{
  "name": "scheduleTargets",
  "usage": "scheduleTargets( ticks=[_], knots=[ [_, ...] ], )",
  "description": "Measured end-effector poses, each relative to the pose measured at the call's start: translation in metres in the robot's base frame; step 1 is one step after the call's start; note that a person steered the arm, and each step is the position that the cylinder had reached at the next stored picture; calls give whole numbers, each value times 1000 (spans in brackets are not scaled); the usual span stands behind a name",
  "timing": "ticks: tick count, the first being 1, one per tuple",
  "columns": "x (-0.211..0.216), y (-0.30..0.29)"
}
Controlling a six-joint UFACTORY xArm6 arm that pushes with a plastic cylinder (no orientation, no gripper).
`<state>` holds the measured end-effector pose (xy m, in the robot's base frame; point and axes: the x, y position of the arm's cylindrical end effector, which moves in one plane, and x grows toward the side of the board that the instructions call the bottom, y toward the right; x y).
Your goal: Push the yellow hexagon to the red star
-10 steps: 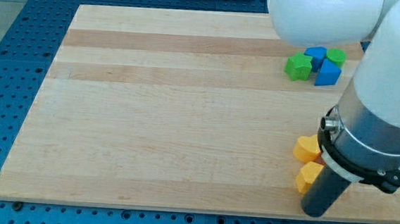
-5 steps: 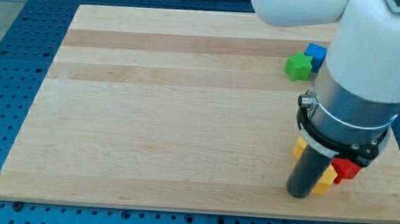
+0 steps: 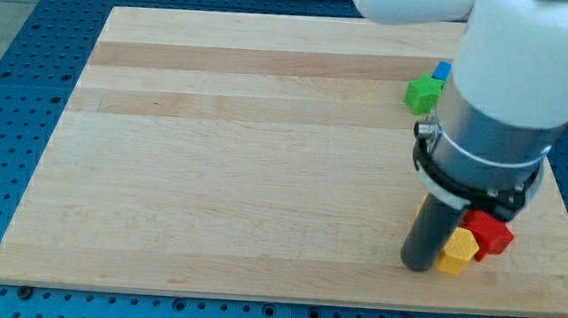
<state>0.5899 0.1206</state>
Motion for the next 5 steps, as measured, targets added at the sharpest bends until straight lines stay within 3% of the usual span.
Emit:
scheduleTargets(
  ticks=[2, 5],
  knots=[
    [23, 29],
    [7, 44]
  ],
)
